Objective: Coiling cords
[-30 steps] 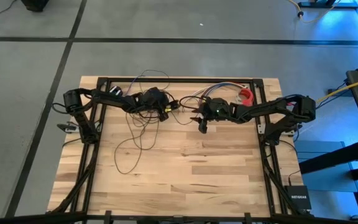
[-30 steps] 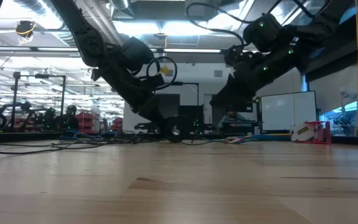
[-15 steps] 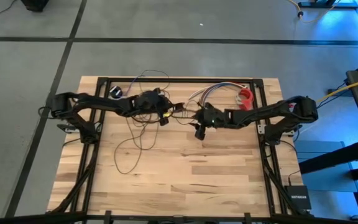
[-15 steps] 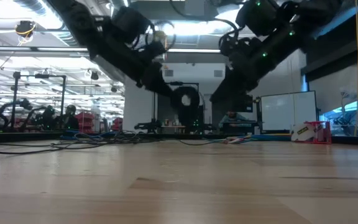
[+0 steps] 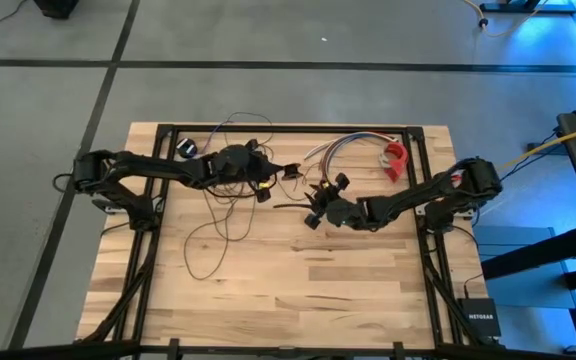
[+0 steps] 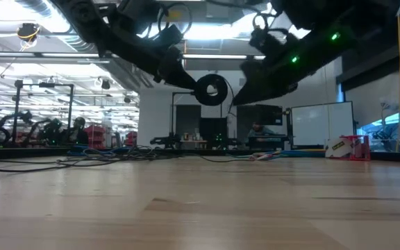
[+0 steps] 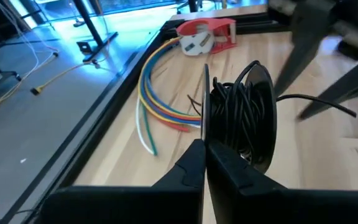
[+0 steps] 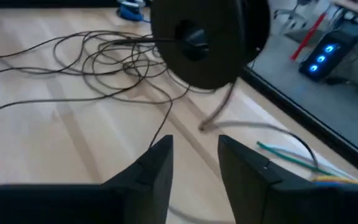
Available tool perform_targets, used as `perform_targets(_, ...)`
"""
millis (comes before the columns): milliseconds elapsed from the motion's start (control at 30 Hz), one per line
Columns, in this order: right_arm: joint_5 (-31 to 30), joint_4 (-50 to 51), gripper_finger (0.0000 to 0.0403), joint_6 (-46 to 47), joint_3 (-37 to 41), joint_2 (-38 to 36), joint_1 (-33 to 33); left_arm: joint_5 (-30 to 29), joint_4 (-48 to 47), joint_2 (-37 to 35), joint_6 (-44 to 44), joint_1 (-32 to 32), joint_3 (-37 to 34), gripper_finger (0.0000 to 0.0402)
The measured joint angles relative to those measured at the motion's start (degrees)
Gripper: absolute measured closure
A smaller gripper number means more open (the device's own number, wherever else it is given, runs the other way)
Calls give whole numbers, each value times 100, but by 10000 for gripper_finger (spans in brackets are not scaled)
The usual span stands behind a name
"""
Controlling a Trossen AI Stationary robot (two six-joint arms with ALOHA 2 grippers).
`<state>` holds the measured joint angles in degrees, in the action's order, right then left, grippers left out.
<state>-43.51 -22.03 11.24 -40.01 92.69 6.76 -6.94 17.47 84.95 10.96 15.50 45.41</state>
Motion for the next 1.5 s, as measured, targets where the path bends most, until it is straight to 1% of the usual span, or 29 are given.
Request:
perform_targets(33,-54,-181,277,-118,-2,131,0,0,9,0,1,-24,0,400)
perform_targets(133,-504,-640,284,-389,0,465,-4,-2,31,0,73,-67,0,399)
perform_targets(200,-640,-936,285,-419,-2,629,-4,1,64,0,151,-93,0,400)
perform_targets(267,-671,-973,286,-424,0,731,-4,83,147,0,193,-96,0,400)
perform_targets(367,-1059,-982,292,-417,0,822,1,149,274,0,278,-98,1,399)
perform_targets(467,-1136,-1044,317,-421,0,846,0,149,294,0,280,-93,0,400)
perform_targets(667,-1136,-1134,392,-759,0,846,0,251,320,0,290,-93,0,400)
perform_targets(733,-1139,-1136,397,-900,0,846,0,254,314,0,295,-96,0,400)
perform_targets(867,-1089,-1070,378,-1026,0,846,2,254,304,0,293,-93,0,398)
perform_targets(1000,-951,-893,341,-1168,-7,810,111,254,282,0,269,-96,0,397)
perform_targets(1067,-1079,-902,315,-1378,-73,800,249,254,248,0,265,-96,0,397)
perform_targets(1167,-1497,-899,274,-1785,-161,794,441,254,235,0,255,-97,0,397)
perform_targets(1267,-1692,-896,244,-1922,-173,791,450,254,235,0,254,-97,0,397)
perform_targets(1367,-1675,-898,231,-1858,-173,789,362,254,251,0,251,-97,0,397)
perform_targets(1433,-1501,-899,231,-1853,-173,791,262,254,287,0,251,-98,0,397)
perform_targets(1500,-1335,-966,240,-1849,-173,790,173,258,306,0,252,-109,0,396)
